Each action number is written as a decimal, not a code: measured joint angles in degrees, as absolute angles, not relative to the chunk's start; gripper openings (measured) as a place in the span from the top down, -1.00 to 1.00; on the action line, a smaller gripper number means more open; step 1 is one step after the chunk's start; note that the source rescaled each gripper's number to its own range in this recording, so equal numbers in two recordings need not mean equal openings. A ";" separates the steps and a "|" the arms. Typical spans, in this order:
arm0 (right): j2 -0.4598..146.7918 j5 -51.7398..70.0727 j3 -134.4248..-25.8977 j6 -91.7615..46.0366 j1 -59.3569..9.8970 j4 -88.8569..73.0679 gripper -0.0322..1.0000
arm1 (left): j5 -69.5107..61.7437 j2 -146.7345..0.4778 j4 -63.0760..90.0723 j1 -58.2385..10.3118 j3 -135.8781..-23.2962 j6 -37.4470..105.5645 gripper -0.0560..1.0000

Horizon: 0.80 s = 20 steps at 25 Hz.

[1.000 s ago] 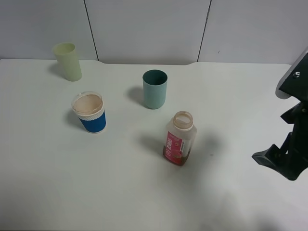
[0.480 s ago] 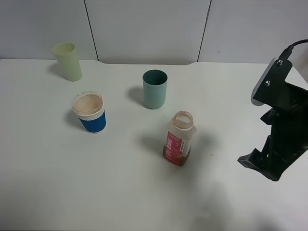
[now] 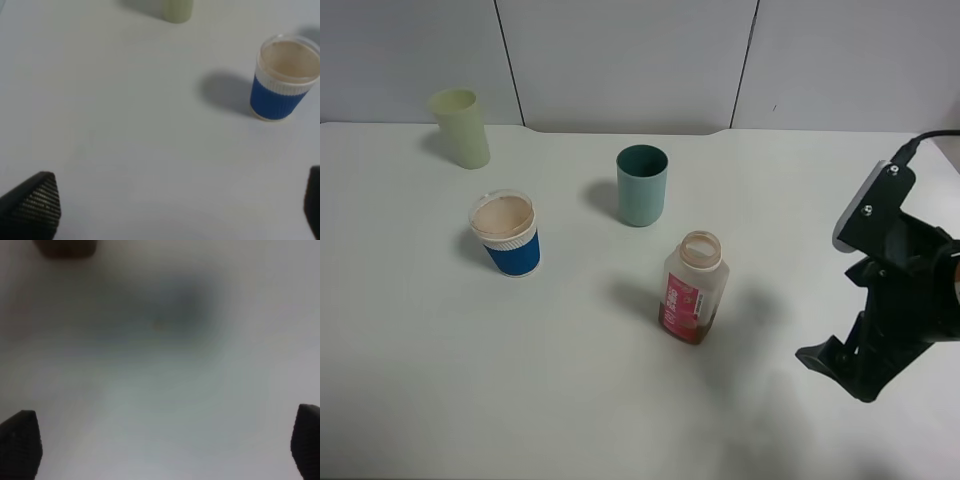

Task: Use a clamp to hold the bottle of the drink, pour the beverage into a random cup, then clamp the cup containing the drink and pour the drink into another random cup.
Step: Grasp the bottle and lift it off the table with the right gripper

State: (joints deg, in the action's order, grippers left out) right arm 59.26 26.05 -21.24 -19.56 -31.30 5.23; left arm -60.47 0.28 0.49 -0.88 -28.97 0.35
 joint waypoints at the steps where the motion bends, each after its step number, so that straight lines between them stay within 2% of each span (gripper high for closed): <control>1: 59.26 25.78 -20.53 -19.56 -31.30 4.90 -1.00 | -60.47 0.28 0.49 -0.88 -28.97 0.35 -0.99; 12: 59.26 17.13 -15.45 -20.76 -31.32 4.04 -1.00 | -60.47 0.28 0.49 -0.88 -28.97 0.35 -0.99; 20: 59.26 12.90 -15.45 -21.95 -37.03 3.90 -1.00 | -60.47 0.28 0.49 -0.88 -28.97 0.35 -0.99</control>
